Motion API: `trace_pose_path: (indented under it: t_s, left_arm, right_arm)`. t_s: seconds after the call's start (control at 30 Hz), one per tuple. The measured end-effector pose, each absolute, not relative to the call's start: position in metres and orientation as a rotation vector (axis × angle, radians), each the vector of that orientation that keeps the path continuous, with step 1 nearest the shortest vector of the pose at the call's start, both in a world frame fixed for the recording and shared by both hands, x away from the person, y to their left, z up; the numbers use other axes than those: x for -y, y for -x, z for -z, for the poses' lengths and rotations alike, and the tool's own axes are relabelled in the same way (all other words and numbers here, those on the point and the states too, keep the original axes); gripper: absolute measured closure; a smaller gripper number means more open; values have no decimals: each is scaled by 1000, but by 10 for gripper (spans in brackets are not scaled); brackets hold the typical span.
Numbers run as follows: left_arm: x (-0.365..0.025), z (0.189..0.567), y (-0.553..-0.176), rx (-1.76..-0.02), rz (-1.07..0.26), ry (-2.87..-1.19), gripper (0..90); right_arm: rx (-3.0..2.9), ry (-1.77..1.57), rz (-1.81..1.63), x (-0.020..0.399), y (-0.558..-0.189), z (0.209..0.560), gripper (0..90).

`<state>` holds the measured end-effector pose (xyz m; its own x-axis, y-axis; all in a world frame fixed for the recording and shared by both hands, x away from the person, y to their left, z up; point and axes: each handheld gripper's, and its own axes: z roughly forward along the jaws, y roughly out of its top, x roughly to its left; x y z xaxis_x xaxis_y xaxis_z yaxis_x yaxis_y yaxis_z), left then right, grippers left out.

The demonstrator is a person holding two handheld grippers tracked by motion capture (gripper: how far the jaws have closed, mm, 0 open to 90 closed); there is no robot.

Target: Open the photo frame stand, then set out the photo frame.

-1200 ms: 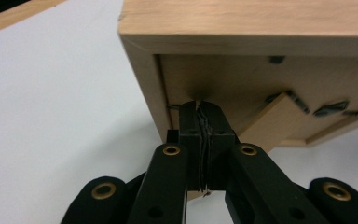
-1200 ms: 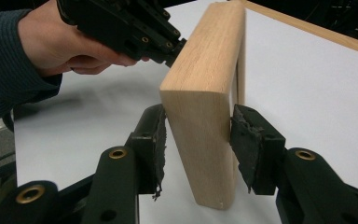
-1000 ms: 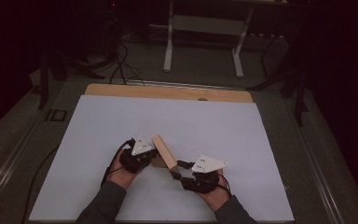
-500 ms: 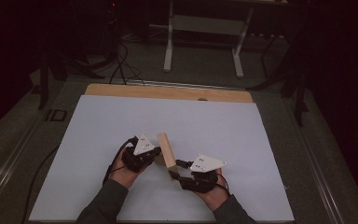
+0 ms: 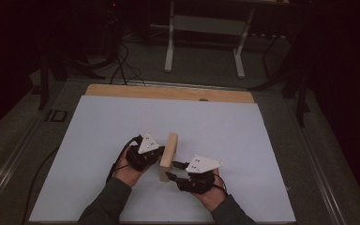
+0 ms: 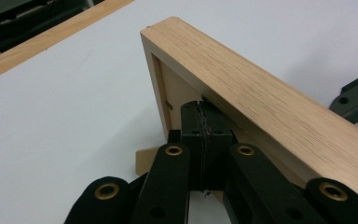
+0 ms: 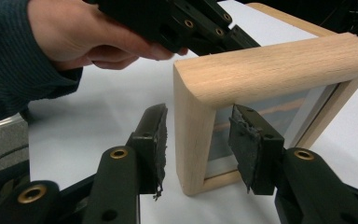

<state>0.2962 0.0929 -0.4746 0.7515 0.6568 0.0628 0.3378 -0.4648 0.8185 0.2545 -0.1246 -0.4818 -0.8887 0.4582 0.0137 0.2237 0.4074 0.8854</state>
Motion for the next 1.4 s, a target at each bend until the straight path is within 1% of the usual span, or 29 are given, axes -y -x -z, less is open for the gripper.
trace_pose_path:
  t_s: [0.5,0.87,1.0,1.2,1.4]
  left_arm:
    - [-95,476,-298,-757,-475,-2088,891]
    - [-101,472,-293,-781,-500,-2053,884]
    - [-108,466,-282,-801,-513,-2010,882]
    - [-118,457,-266,-815,-531,-1962,879]
    - [-116,451,-254,-792,-515,-1953,862]
  right_arm:
    - [-2426,-608,-1489,127,-256,481,558]
    - [-2417,-605,-1505,132,-258,479,549]
    - [-2416,-597,-1521,134,-258,478,549]
    - [-2405,-608,-1552,141,-260,475,582]
    - [-2379,-633,-1556,149,-265,472,620]
